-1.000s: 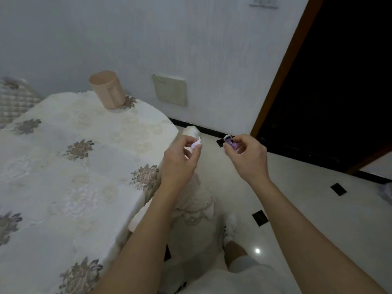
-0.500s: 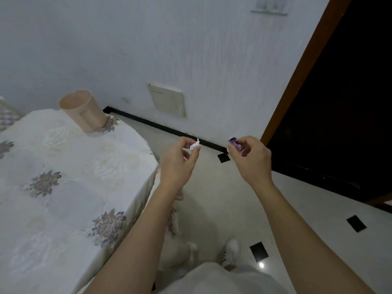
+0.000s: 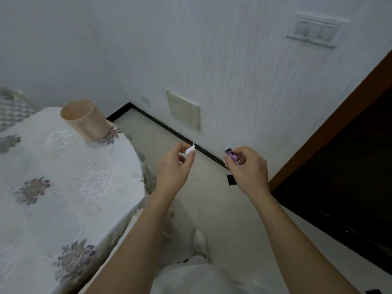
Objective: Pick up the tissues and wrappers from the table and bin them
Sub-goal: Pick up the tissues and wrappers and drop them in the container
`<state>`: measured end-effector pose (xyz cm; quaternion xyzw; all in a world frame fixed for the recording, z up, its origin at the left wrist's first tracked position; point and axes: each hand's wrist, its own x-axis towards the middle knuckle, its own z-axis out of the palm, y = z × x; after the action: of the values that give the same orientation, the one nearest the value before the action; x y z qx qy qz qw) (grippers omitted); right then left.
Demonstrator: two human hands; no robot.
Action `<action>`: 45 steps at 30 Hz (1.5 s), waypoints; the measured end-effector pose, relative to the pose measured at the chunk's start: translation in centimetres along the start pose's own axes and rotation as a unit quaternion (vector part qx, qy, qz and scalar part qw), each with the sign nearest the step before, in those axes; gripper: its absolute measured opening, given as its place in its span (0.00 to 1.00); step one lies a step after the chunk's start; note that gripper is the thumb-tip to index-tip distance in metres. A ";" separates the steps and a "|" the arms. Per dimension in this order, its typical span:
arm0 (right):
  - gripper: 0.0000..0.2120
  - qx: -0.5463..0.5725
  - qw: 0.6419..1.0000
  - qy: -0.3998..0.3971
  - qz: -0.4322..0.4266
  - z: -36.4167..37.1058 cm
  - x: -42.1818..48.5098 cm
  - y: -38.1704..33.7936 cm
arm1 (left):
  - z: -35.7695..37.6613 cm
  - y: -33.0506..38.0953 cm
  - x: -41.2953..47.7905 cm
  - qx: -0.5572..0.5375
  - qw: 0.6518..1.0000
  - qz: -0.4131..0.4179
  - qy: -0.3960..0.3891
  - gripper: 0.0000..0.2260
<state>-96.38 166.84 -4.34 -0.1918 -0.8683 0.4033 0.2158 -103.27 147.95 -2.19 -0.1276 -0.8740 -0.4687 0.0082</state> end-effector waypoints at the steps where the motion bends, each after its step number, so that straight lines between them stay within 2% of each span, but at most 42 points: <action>1: 0.07 0.004 1.000 -0.009 -0.003 0.5 1.1 0.2 | 0.2 -0.2 0.9 0.000 1.000 -0.004 0.007 0.03; 8: 0.08 0.013 0.998 -0.046 -0.043 4.7 11.2 0.6 | 1.1 -1.9 9.1 0.013 0.998 -0.044 0.051 0.03; 14: 0.09 0.009 0.994 -0.086 -0.063 10.7 22.6 -0.4 | 1.5 -4.3 20.3 0.011 0.994 -0.067 0.088 0.05; 20: 0.08 0.005 0.988 -0.123 -0.088 16.5 32.9 -3.2 | -0.2 -6.8 30.3 0.009 0.989 -0.087 0.123 0.05; 28: 0.08 0.023 0.975 -0.182 -0.123 24.1 41.1 -6.3 | -3.3 -9.8 37.8 0.011 0.977 -0.106 0.187 0.03; 38: 0.08 0.057 0.941 -0.272 -0.192 36.8 49.5 -11.8 | -8.6 -14.2 45.4 0.045 0.947 -0.162 0.275 0.01; 45: 0.08 0.079 0.893 -0.363 -0.252 46.1 55.4 -18.9 | -14.1 -16.8 50.7 0.073 0.896 -0.230 0.372 0.01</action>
<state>-169.96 155.11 -4.17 0.2115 -0.8707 0.4440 -0.0058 -157.68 138.43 -1.20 0.2620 -0.8438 -0.4059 0.2337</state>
